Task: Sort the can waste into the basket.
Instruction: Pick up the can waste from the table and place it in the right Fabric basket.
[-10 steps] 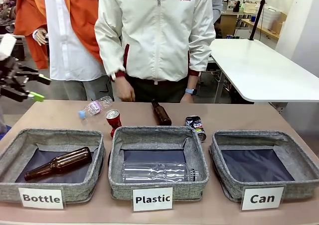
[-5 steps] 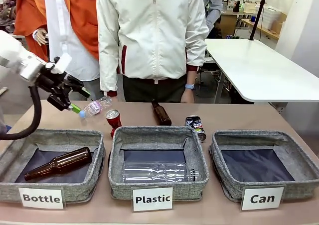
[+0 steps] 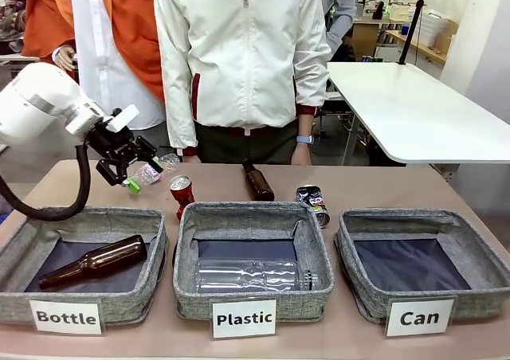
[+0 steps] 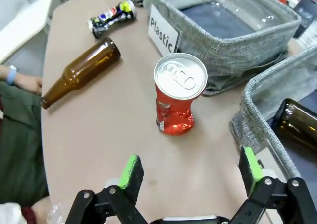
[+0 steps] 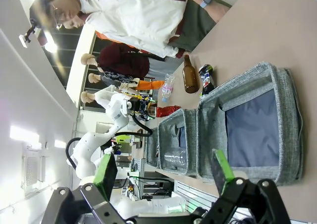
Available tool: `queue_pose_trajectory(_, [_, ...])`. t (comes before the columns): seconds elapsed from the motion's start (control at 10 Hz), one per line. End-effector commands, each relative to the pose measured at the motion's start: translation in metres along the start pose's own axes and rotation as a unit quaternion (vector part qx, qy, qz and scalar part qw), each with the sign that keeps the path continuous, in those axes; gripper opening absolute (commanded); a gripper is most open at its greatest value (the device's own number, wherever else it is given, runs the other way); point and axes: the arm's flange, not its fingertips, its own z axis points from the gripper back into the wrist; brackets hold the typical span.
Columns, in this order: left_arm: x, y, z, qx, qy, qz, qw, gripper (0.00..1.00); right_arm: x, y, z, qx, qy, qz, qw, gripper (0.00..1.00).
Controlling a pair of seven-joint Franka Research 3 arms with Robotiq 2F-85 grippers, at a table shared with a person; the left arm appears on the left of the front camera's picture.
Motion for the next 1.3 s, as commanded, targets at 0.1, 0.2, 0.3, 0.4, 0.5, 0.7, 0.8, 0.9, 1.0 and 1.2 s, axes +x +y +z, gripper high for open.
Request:
queue_pose_trajectory(0.1, [-0.006, 0.021, -0.004, -0.034, -0.033, -0.013, 0.999, 1.00, 0.002, 0.000, -0.001, 0.014, -0.008, 0.012, 1.000, 1.00])
queue_pose_trajectory(0.2, [-0.007, 0.029, -0.011, -0.045, -0.045, -0.016, 0.998, 1.00, 0.002, 0.000, -0.001, 0.014, -0.008, 0.012, 1.000, 1.00])
queue_pose_trajectory(0.3, [-0.008, 0.034, -0.020, -0.055, -0.053, -0.019, 0.997, 1.00, 0.002, 0.000, -0.001, 0.014, -0.008, 0.012, 1.000, 1.00])
queue_pose_trajectory(0.4, [-0.007, 0.036, -0.031, -0.061, -0.055, -0.021, 0.996, 1.00, 0.002, 0.000, -0.001, 0.014, -0.008, 0.012, 1.000, 1.00])
queue_pose_trajectory(0.5, [-0.006, 0.036, -0.041, -0.062, -0.061, -0.029, 0.996, 1.00, 0.002, 0.000, -0.001, 0.014, -0.008, 0.012, 1.000, 1.00])
queue_pose_trajectory(0.7, [-0.005, 0.038, -0.058, -0.076, -0.066, -0.027, 0.995, 1.00, 0.002, 0.000, -0.001, 0.014, -0.008, 0.012, 1.000, 1.00])
queue_pose_trajectory(0.8, [-0.005, 0.039, -0.066, -0.083, -0.076, -0.030, 0.993, 1.00, 0.002, 0.000, -0.001, 0.014, -0.008, 0.012, 1.000, 1.00])
queue_pose_trajectory(0.9, [-0.004, 0.039, -0.072, -0.086, -0.084, -0.034, 0.992, 1.00, 0.002, 0.000, -0.001, 0.014, -0.008, 0.012, 1.000, 1.00])
queue_pose_trajectory(1.0, [-0.004, 0.040, -0.078, -0.082, -0.084, -0.034, 0.992, 1.00, 0.002, 0.000, -0.001, 0.014, -0.008, 0.012, 1.000, 1.00])
queue_pose_trajectory(1.2, [-0.003, 0.041, -0.085, -0.093, -0.104, -0.038, 0.989, 1.00, 0.002, 0.000, -0.001, 0.014, -0.008, 0.012, 1.000, 1.00])
